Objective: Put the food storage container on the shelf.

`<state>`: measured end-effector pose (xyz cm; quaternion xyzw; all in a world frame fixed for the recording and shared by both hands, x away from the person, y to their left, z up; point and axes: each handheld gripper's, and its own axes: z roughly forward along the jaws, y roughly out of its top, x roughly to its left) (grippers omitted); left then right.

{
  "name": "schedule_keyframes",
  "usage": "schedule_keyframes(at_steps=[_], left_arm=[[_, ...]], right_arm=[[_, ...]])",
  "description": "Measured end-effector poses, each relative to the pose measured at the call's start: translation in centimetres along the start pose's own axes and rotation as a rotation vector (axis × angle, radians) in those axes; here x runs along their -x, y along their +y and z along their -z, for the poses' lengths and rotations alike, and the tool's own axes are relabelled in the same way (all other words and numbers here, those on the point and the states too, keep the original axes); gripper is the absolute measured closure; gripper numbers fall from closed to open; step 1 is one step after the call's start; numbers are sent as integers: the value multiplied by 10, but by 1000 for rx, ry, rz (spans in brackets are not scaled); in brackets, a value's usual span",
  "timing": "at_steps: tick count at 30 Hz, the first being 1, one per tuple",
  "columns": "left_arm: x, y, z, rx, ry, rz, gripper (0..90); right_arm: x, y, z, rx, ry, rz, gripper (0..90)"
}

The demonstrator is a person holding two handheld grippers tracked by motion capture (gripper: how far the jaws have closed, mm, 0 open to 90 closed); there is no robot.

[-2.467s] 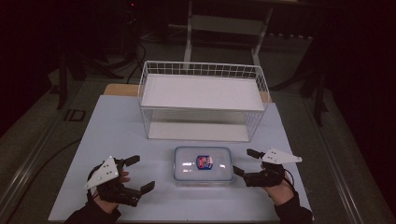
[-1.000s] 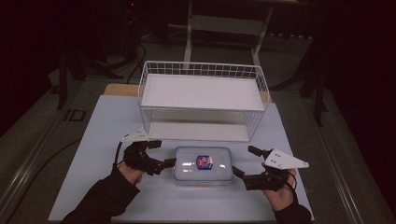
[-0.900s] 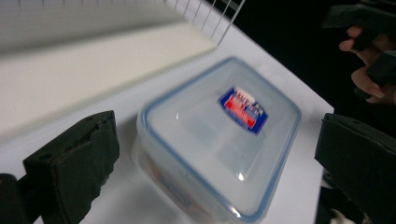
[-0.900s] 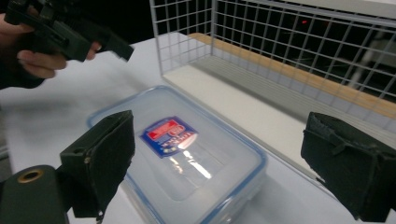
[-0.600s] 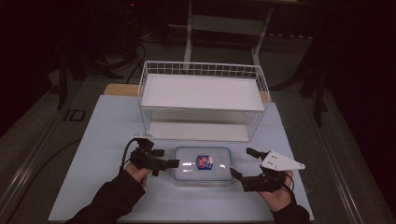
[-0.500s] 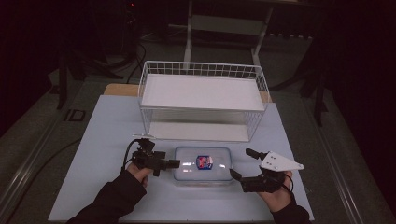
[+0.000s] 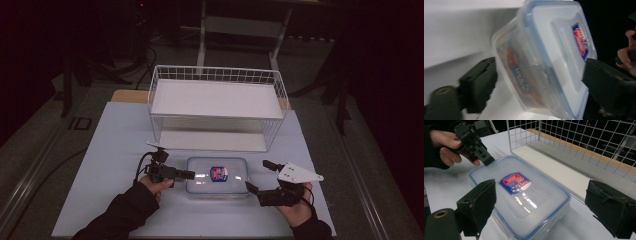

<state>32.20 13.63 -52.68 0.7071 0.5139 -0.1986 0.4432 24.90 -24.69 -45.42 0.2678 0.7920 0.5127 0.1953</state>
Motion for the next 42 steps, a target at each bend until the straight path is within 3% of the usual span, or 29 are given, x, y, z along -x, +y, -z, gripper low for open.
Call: schedule_keyframes(at_steps=[4,8,14,18,21,22,23,24,26,31,35,38,42], left_arm=[[-6,-1,-1,-3,-36,36,222],[-11,-2,-2,-6,-104,69,373],[-11,-1,4,-1,-110,60,504],[-8,0,5,-11,-103,34,507],[-5,-2,7,-10,-109,13,529],[-5,-2,7,-10,-109,13,536],[-1,-4,10,-10,-103,-24,536],[1,-4,10,-9,-105,-31,546],[3,-6,12,-5,-106,-59,552],[6,-10,14,6,-105,-95,563],[10,-13,15,10,-99,-121,569],[12,-15,16,9,-92,-142,569],[14,-18,17,20,-87,-154,570]], right_arm=[[1,-1,0,-7,0,-6,99],[4,-2,1,-11,-1,-14,103],[8,-4,0,-28,4,-42,126],[16,-9,-5,-63,31,-121,129],[26,-15,-11,-103,60,-212,138],[26,-15,-11,-103,60,-212,138],[28,-18,-12,-113,66,-239,144],[37,-24,-18,-153,91,-324,151],[43,-30,-23,-187,108,-396,166],[52,-39,-33,-220,205,-548,202],[53,-42,-36,-228,231,-581,219],[51,-44,-39,-258,259,-608,309],[51,-44,-38,-253,295,-620,414]])
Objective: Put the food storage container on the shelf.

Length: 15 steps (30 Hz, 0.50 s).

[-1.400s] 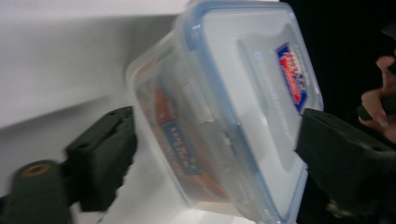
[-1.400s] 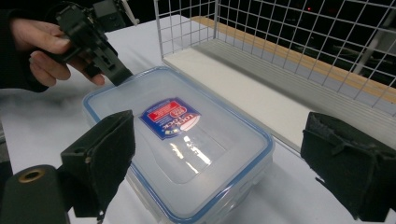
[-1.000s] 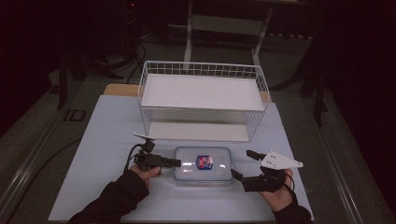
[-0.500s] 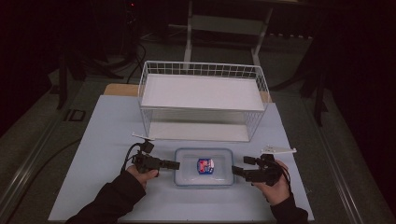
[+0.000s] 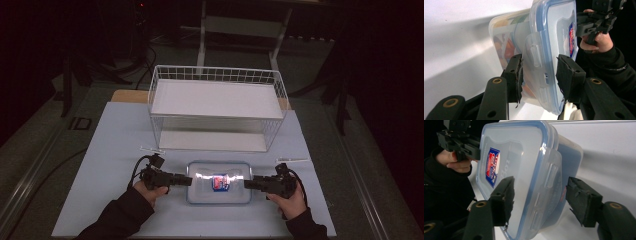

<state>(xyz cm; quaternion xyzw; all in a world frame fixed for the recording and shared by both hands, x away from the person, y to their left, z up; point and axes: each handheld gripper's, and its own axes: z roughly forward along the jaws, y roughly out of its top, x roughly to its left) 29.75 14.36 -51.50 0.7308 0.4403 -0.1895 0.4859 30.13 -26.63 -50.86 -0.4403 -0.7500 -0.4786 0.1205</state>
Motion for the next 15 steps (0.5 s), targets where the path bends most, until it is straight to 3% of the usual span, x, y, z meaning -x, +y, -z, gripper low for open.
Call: schedule_keyframes(at_steps=[1,5,15], left_arm=[[0,-1,0,0,1,-4,570],[2,-2,1,3,3,-12,573],[12,-8,2,35,36,-23,575]], right_arm=[[0,0,0,-3,14,-7,460],[1,-1,1,-20,45,-34,478],[-5,-5,4,5,30,-95,496]])
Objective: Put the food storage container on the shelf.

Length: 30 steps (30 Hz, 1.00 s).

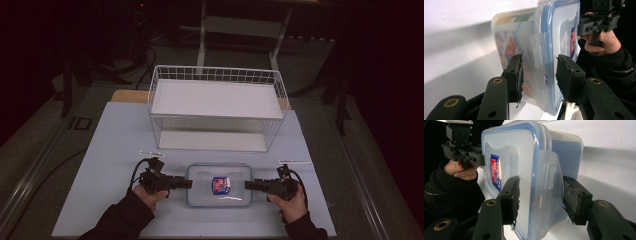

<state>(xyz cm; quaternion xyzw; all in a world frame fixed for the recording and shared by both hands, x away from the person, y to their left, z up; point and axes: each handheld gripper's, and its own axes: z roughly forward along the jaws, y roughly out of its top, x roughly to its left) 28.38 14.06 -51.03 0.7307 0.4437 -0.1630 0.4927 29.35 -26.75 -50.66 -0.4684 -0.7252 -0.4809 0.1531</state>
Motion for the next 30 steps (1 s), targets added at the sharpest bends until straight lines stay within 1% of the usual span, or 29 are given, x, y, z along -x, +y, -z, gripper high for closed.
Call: schedule_keyframes(at_steps=[1,2,5,6,8,13,15,18,21,23,25,26,27,28,30], left_arm=[[0,0,0,0,0,0,576],[1,1,1,12,7,-11,576],[1,5,3,25,8,-29,575],[1,7,3,27,8,-26,575],[2,12,4,42,13,-43,575],[1,28,5,74,33,-66,572],[-1,34,4,81,37,-74,572],[-6,41,2,93,40,-83,571],[-13,49,-1,109,45,-89,569],[-19,53,-3,129,45,-107,568],[-25,57,-7,143,52,-115,566],[-25,57,-7,143,52,-115,563],[-29,61,-9,149,63,-132,563],[-31,63,-11,148,66,-122,562],[-36,67,-13,155,72,-126,562]], right_arm=[[0,0,0,0,0,0,496],[-1,0,0,-1,-2,2,497],[-4,2,1,7,-5,16,499],[-4,5,1,15,-6,25,500],[-5,10,2,27,-8,40,500],[-5,25,3,60,-14,85,500],[-4,31,2,70,-17,89,500],[1,41,1,89,-19,94,500],[4,50,-1,99,-32,111,500],[7,55,-3,111,-40,121,500],[12,61,-6,123,-44,126,500],[12,61,-6,123,-44,126,500],[15,63,-8,124,-46,120,500],[20,67,-11,134,-47,121,499],[25,71,-14,147,-51,120,498]])
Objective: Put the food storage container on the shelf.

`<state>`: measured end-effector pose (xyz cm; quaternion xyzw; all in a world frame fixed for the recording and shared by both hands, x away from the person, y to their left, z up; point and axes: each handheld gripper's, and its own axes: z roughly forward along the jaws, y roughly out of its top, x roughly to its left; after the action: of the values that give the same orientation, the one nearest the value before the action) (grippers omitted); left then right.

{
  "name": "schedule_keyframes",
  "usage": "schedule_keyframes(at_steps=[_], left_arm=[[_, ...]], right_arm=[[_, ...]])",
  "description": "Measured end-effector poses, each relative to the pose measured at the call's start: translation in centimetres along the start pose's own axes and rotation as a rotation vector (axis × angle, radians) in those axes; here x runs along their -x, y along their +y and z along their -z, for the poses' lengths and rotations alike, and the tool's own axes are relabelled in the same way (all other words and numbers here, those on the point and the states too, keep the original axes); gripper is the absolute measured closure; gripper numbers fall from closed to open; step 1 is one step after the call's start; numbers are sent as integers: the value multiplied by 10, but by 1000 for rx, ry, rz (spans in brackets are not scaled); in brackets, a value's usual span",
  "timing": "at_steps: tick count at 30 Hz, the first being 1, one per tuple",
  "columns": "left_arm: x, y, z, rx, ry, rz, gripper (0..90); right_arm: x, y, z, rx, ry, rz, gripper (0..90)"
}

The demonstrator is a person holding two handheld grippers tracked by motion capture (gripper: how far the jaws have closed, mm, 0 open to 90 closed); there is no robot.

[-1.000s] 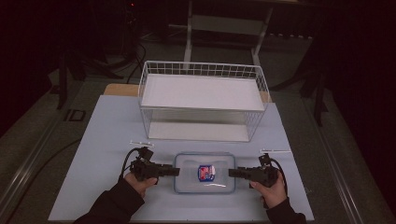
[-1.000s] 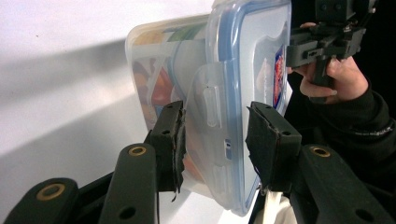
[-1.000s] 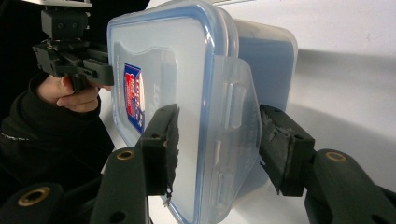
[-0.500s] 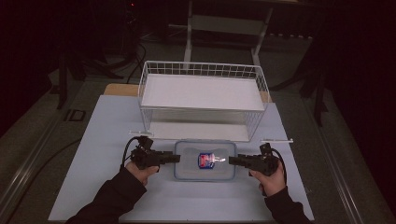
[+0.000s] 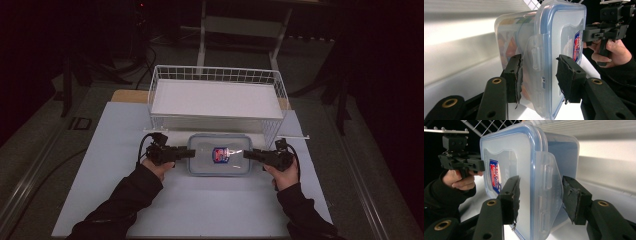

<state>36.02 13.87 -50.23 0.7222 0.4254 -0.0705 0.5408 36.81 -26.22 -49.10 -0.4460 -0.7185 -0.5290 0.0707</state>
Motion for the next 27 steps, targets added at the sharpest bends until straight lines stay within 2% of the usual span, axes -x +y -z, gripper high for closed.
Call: schedule_keyframes(at_steps=[5,7,11,14,17,19,20,21,22,27], left_arm=[[-12,6,-7,26,-1,20,558],[-17,8,-9,34,6,8,557],[-23,14,-13,52,18,10,556],[-24,17,-16,69,29,14,554],[-27,17,-18,93,56,-13,546],[-26,17,-18,92,54,-11,546],[-25,16,-19,93,46,12,545],[-27,16,-18,96,59,-13,544],[-26,15,-19,101,60,-20,543],[-26,10,-20,128,62,-20,540]], right_arm=[[9,6,-8,27,-15,-8,498],[12,8,-11,28,-21,-8,497],[19,12,-16,50,-23,-15,496],[23,16,-20,59,-34,-13,485],[24,17,-24,55,-48,-1,484],[25,17,-24,60,-50,13,483],[25,16,-24,58,-49,10,483],[25,16,-24,57,-48,9,483],[25,16,-25,59,-51,10,482],[27,14,-26,56,-53,13,481]])
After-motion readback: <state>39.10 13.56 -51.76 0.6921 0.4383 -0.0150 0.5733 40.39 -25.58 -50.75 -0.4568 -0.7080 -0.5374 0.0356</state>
